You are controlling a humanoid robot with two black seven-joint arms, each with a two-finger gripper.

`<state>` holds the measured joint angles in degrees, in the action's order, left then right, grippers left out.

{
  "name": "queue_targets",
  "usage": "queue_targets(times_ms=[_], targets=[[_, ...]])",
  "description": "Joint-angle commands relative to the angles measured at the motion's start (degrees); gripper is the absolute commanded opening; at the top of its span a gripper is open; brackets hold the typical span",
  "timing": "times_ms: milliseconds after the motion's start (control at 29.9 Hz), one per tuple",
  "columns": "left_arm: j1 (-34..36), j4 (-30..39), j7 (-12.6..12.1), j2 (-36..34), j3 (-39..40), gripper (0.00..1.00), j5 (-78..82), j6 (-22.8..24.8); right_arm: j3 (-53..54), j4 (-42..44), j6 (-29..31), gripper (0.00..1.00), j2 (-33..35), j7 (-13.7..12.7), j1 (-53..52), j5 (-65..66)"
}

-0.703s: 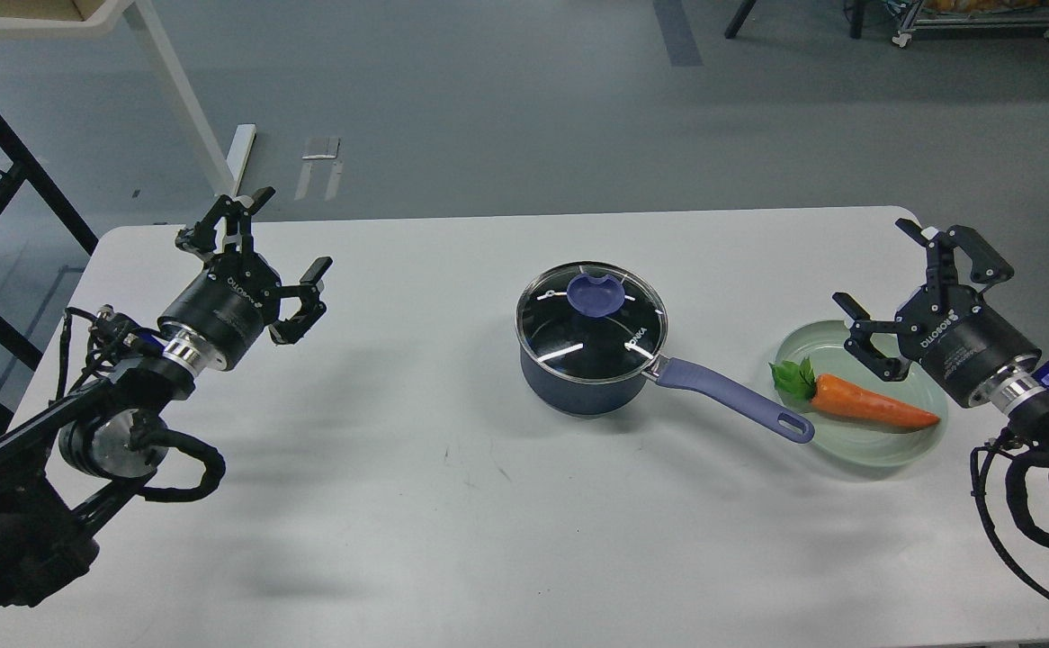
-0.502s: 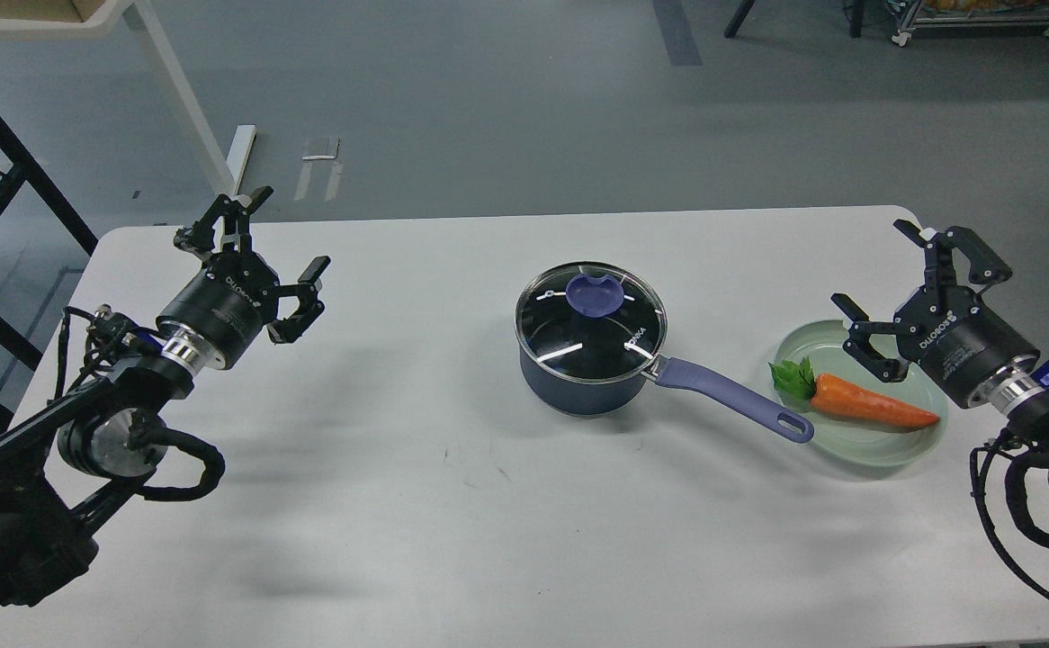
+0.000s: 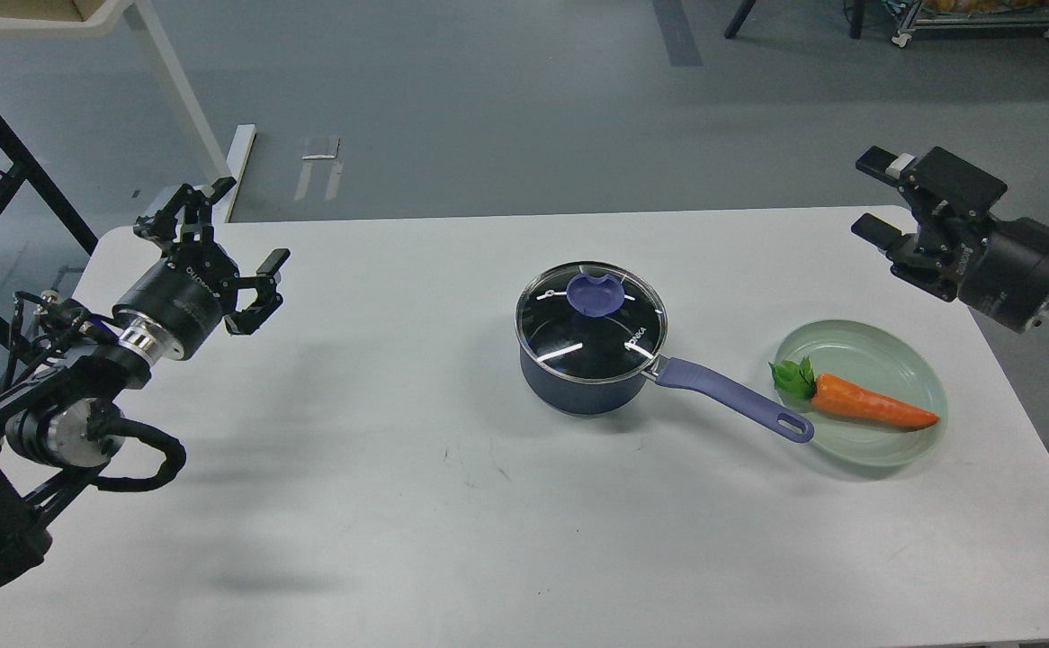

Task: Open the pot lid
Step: 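Move the right gripper toward the purple pot handle, then grasp the purple pot handle with the right gripper to steady the pot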

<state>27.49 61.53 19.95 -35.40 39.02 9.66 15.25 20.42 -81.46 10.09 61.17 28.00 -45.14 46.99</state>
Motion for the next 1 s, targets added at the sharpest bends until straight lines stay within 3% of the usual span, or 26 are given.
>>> queue_targets(times_ms=[0, 134, 368, 602, 970], targets=[[0.11, 0.61, 1.14, -0.28, 0.00, 0.99, 0.53, -0.05, -3.36, -2.30, -0.78, 1.00, 0.88, 0.00, -4.41, 20.63], [0.98, 0.87, 1.50, -0.37, 0.00, 0.99, 0.53, -0.22, -13.45, -2.39, -2.26, 1.00, 0.45, 0.00, -11.00, 35.51], [1.60, 2.62, 1.50, -0.46, -0.09, 0.99, 0.62, -0.84, -30.25, -0.98, -9.39, 0.99, -4.38, 0.00, -19.98, 46.25], [1.60, 4.56, 1.50, -0.46, -0.09, 0.99, 0.62, -1.98, -35.89, 0.95, -10.26, 0.98, -7.73, 0.00, -22.97, 53.19], [1.60, 5.70, 1.41, -0.54, -0.18, 0.99, 0.71, -2.95, -40.20, 6.75, -11.06, 0.93, -14.93, 0.00, -22.97, 53.38]])
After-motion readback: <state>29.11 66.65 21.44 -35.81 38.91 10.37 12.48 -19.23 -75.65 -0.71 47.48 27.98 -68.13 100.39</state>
